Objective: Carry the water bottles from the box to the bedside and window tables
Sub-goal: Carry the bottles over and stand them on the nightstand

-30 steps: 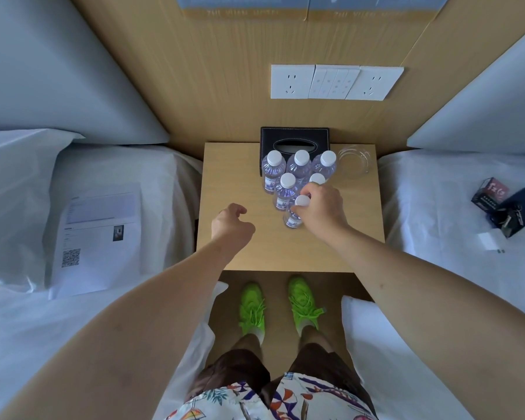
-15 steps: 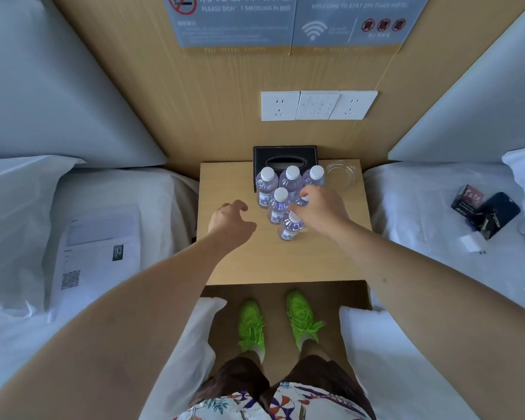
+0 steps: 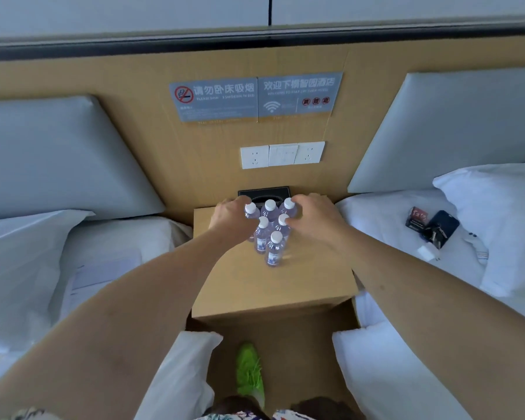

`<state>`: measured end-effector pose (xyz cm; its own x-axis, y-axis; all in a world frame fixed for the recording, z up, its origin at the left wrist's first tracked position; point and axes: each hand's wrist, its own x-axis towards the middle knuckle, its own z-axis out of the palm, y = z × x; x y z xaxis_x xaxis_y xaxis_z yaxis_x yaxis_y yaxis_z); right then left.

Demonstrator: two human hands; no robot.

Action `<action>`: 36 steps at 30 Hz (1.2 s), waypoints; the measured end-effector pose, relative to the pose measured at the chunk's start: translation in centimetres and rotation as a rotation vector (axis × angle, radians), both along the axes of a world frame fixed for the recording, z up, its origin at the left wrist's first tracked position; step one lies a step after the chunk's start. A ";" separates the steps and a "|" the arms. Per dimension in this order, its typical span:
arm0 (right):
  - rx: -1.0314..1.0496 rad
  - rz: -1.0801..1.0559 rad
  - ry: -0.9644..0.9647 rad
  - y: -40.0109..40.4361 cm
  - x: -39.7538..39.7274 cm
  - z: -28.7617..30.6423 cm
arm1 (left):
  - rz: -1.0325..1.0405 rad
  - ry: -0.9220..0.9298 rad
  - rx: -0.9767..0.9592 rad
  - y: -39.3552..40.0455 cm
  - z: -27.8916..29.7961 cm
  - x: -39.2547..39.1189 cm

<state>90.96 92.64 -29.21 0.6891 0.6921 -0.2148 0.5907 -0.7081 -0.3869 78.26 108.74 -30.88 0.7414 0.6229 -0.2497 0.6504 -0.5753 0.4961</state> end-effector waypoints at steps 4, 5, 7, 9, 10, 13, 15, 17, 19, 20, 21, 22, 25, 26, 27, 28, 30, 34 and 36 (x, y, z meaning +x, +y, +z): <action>0.034 0.030 -0.052 -3.4 -1.1 2.7 | 0.007 -0.063 0.043 -3.3 3.5 -1.4; 0.057 0.033 -0.048 -4.5 -1.6 3.4 | 0.013 -0.082 0.066 -4.5 4.4 -1.9; 0.086 0.048 -0.046 -7.1 -2.5 4.6 | 0.039 -0.115 0.094 -7.1 6.3 -3.0; 0.098 0.065 -0.053 -9.9 -3.4 6.0 | 0.041 -0.124 0.115 -10.1 7.9 -3.9; 0.099 0.064 -0.060 -11.5 -3.9 6.5 | 0.028 -0.117 0.132 -11.7 8.6 -4.3; 0.084 0.039 -0.068 -16.3 -5.1 7.9 | -0.029 -0.099 0.167 -16.3 10.8 -4.7; 0.070 -0.001 -0.060 -19.9 -5.8 8.7 | -0.081 -0.104 0.183 -19.7 12.3 -4.6; 0.057 -0.028 -0.062 -22.3 -6.1 9.4 | -0.124 -0.102 0.187 -21.9 13.4 -4.0; 0.055 -0.086 -0.083 -25.7 -6.5 10.3 | -0.200 -0.107 0.197 -24.7 14.4 -3.3; 0.054 -0.122 -0.100 -27.5 -6.6 10.8 | -0.240 -0.116 0.201 -26.1 14.8 -2.8; 0.048 -0.164 -0.118 -29.3 -6.8 11.3 | -0.279 -0.131 0.201 -27.5 15.1 -2.1; 0.040 -0.214 -0.133 -31.2 -6.9 11.7 | -0.320 -0.148 0.201 -29.0 15.4 -1.4; 0.013 -0.380 -0.176 -37.3 -7.7 12.7 | -0.480 -0.189 0.210 -33.9 15.9 0.7; 0.000 -0.438 -0.184 -39.4 -8.3 12.9 | -0.543 -0.203 0.210 -35.8 16.0 1.3; -0.014 -0.495 -0.187 -41.5 -9.0 13.1 | -0.604 -0.221 0.206 -37.8 15.9 1.8; -0.029 -0.553 -0.189 -43.6 -9.9 13.2 | -0.666 -0.244 0.201 -40.0 15.7 2.1; -0.056 -0.682 -0.196 -47.9 -12.2 13.3 | -0.794 -0.267 0.188 -44.7 15.2 2.4; -0.115 -0.975 -0.192 -57.4 -19.7 12.6 | -1.105 -0.232 0.165 -56.7 14.4 0.1; -0.132 -1.108 -0.179 -62.3 -24.1 12.4 | -1.248 -0.252 0.138 -63.0 14.3 -2.4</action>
<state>66.84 30.31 -16.83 0.9370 -0.3405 -0.0779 -0.3491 -0.9049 -0.2434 75.89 45.71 -16.54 0.8564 -0.5162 -0.0067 -0.4675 -0.7809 0.4144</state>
